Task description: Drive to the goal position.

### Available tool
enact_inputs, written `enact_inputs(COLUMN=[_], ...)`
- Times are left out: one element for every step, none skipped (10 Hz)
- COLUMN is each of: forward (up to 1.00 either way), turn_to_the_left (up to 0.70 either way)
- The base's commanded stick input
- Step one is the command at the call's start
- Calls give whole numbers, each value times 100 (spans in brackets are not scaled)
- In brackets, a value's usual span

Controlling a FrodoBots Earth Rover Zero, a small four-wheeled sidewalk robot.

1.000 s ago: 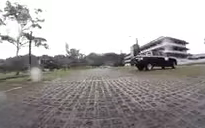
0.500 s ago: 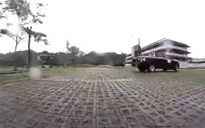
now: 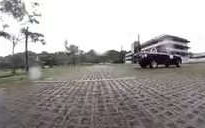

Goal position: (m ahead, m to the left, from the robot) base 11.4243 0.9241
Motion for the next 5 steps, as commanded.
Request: enact_inputs(forward=[70, 70, 70, 70, 70], turn_to_the_left=[0, 0, 0, 0, 0])
